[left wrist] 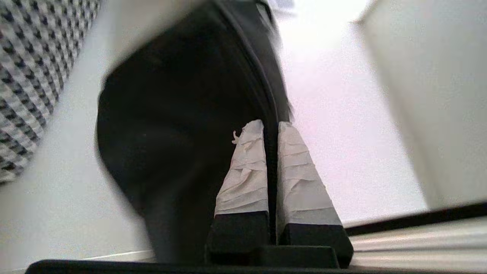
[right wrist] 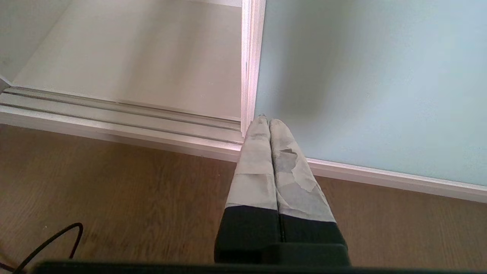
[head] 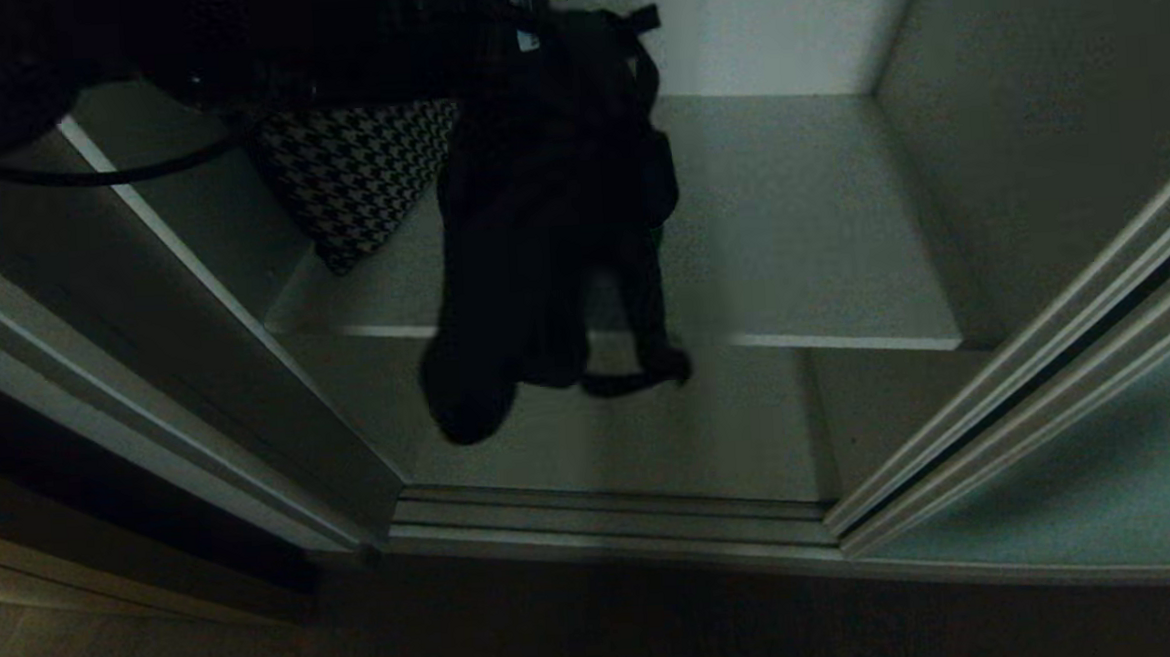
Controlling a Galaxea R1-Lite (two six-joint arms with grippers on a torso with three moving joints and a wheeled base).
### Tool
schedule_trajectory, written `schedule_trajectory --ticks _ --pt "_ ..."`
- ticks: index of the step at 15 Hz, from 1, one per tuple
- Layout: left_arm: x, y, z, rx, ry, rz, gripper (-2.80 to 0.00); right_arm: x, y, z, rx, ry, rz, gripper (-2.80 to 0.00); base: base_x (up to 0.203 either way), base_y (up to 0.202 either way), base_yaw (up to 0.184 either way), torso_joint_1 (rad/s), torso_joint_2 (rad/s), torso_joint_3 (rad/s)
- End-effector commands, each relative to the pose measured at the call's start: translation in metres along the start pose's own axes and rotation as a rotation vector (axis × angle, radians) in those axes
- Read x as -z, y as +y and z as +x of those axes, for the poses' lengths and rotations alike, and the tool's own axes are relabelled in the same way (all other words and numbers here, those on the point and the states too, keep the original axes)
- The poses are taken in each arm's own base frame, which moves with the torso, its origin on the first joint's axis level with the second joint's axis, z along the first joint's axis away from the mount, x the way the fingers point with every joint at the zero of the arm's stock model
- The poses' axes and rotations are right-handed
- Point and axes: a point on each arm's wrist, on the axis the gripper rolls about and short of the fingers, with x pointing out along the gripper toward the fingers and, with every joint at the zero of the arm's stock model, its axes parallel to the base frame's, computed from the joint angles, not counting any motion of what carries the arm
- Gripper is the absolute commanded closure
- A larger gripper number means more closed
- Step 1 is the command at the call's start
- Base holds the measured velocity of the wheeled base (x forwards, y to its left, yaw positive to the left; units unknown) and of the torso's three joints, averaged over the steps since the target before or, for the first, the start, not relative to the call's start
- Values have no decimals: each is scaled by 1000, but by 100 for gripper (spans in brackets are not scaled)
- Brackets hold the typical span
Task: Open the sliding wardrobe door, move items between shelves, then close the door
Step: Place the bag on the lower shelf
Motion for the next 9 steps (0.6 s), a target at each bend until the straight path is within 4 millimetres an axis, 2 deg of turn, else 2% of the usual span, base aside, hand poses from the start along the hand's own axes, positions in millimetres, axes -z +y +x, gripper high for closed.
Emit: schedule_trajectory --ticks 1,3,6,9 --pt "-9 2 -23 9 -13 13 0 0 0 0 0 1 0 0 0 0 0 0 0 0" --pt "-9 9 -42 5 -6 59 0 0 0 0 0 1 0 0 0 0 0 0 0 0" --pt "-9 17 -58 -73 -5 71 0 0 0 0 0 1 0 0 0 0 0 0 0 0" --pt "-14 26 -84 -88 -17 71 0 0 0 0 0 1 0 0 0 0 0 0 0 0"
